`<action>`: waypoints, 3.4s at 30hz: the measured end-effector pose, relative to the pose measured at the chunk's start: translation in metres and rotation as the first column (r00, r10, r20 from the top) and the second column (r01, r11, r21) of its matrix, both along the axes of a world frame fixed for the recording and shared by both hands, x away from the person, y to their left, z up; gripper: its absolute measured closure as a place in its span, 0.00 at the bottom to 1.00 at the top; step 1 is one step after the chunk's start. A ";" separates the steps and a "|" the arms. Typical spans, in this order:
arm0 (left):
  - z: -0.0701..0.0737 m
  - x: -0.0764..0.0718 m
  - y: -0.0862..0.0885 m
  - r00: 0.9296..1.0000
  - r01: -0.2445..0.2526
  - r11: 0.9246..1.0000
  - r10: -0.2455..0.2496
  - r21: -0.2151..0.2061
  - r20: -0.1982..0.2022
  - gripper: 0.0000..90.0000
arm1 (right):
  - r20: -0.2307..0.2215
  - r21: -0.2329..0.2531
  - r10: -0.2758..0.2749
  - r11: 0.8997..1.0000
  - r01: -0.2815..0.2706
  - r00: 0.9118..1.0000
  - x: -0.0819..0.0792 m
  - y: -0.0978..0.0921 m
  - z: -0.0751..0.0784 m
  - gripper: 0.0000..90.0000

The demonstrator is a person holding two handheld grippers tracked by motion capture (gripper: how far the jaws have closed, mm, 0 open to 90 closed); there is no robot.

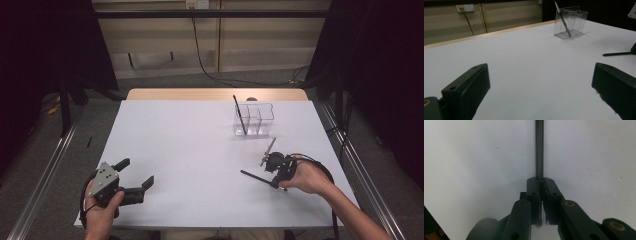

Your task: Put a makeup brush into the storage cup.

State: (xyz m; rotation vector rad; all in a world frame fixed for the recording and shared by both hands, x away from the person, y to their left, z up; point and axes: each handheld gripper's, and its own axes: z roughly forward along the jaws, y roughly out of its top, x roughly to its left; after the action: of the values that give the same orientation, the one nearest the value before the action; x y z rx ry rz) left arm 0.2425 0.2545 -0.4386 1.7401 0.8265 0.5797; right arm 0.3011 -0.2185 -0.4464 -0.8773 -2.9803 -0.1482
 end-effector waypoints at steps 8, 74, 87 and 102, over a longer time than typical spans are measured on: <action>0.000 0.000 0.001 1.000 -0.004 1.000 0.004 -0.002 0.000 0.02 | -0.012 0.009 -0.008 1.000 0.009 1.000 0.002 -0.001 0.000 0.94; 0.000 0.000 0.002 1.000 0.003 1.000 -0.003 0.001 -0.004 0.02 | 0.346 0.747 -0.389 0.665 0.000 0.854 -0.020 -0.050 0.047 0.94; -0.002 0.000 0.000 1.000 0.015 1.000 -0.015 0.005 -0.015 0.02 | 0.371 0.772 -0.332 0.630 -0.089 0.867 -0.025 -0.040 0.052 0.94; -0.001 0.000 -0.002 1.000 0.016 1.000 -0.016 0.007 -0.014 0.02 | 0.378 0.740 -0.163 0.645 -0.192 0.911 -0.027 0.000 0.057 0.94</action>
State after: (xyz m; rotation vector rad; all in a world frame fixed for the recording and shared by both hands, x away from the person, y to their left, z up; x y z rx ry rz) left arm 0.2428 0.2527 -0.4396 1.7570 0.8205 0.5611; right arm 0.2742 -0.2180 -0.3890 -0.7373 -2.7296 -1.6597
